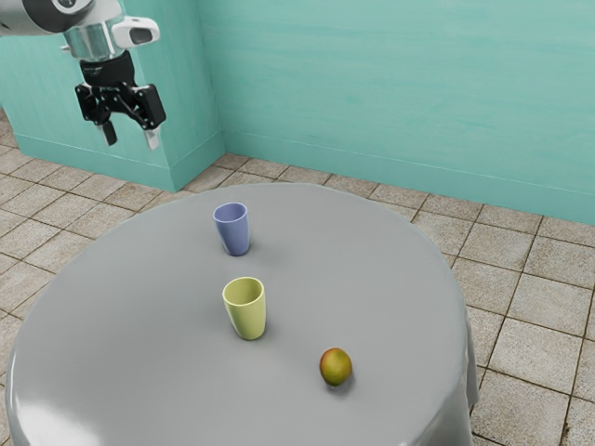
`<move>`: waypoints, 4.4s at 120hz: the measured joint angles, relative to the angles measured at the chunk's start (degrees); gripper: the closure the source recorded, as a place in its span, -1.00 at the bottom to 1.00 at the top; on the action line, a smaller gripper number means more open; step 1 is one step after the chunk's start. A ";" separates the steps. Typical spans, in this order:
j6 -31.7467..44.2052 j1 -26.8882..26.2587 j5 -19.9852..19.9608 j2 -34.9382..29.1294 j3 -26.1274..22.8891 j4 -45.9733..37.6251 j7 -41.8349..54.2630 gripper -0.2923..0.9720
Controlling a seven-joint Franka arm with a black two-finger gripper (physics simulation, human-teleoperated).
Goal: Place the left cup onto the right cup
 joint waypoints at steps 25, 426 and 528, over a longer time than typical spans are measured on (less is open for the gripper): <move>1.02 -0.06 -0.19 0.08 -0.86 0.10 -0.87 -0.50; 24.47 6.00 -4.62 47.36 -4.76 23.78 45.27 -0.15; 25.03 5.55 -4.63 44.19 -4.64 23.06 46.03 0.68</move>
